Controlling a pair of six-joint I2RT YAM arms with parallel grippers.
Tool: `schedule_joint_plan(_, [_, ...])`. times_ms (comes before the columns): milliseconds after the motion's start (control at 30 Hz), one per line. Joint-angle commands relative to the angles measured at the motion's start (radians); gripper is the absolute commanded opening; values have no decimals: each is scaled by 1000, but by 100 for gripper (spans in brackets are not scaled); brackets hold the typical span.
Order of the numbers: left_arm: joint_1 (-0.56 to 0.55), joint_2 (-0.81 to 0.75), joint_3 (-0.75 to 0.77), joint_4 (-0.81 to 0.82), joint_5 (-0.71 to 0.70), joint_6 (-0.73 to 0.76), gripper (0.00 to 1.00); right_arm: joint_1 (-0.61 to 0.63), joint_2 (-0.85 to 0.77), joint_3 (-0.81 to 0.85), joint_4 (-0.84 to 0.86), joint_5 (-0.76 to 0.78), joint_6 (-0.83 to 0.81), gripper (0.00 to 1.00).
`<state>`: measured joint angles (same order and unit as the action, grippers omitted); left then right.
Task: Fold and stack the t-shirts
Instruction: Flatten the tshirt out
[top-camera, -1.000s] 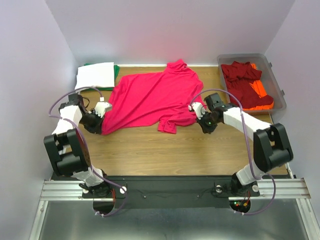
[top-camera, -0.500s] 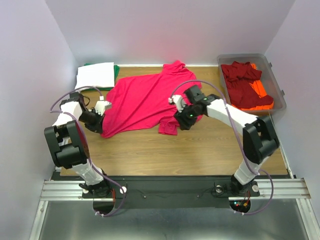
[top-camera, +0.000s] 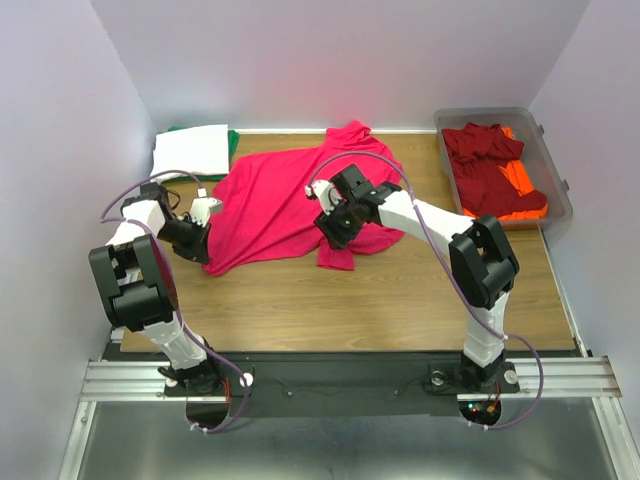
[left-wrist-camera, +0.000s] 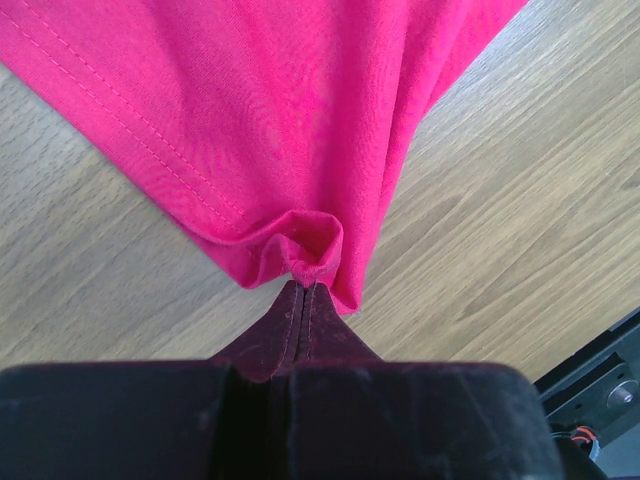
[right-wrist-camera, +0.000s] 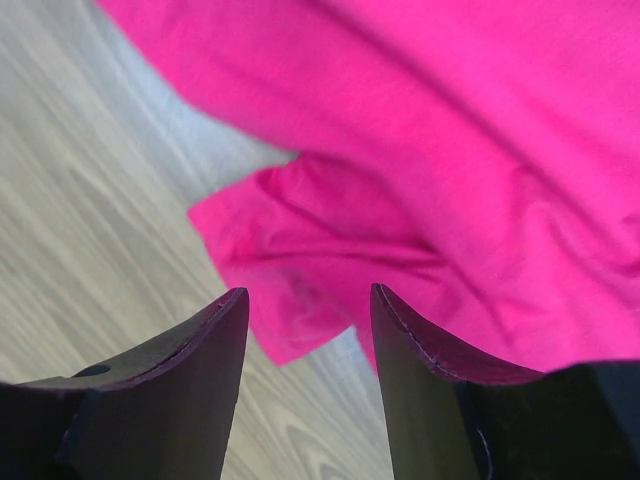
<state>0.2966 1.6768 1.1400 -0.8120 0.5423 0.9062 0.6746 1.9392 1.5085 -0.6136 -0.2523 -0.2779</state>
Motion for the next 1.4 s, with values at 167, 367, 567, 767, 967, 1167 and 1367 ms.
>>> schedule_joint_plan(167, [3,12,29,-15,28,-1,0,26,43,68,45,61,16,58])
schedule_joint_plan(367, [3,17,29,-13,27,5,0,26,35,18,44,67,-21,58])
schedule_joint_plan(567, [3,26,32,-15,28,11,0,26,38,-16,44,100,-38,48])
schedule_joint_plan(767, [3,29,50,-21,31,19,0,20,20,-21,43,120,-44,1])
schedule_joint_plan(967, [4,32,70,-65,24,49,0,13,-159,-102,11,90,-118,0])
schedule_joint_plan(1167, [7,-38,37,-145,-54,154,0,5,-353,-293,-133,76,-221,1])
schedule_joint_plan(1367, [9,-115,-77,-219,-189,259,0,3,-511,-468,-317,48,-313,1])
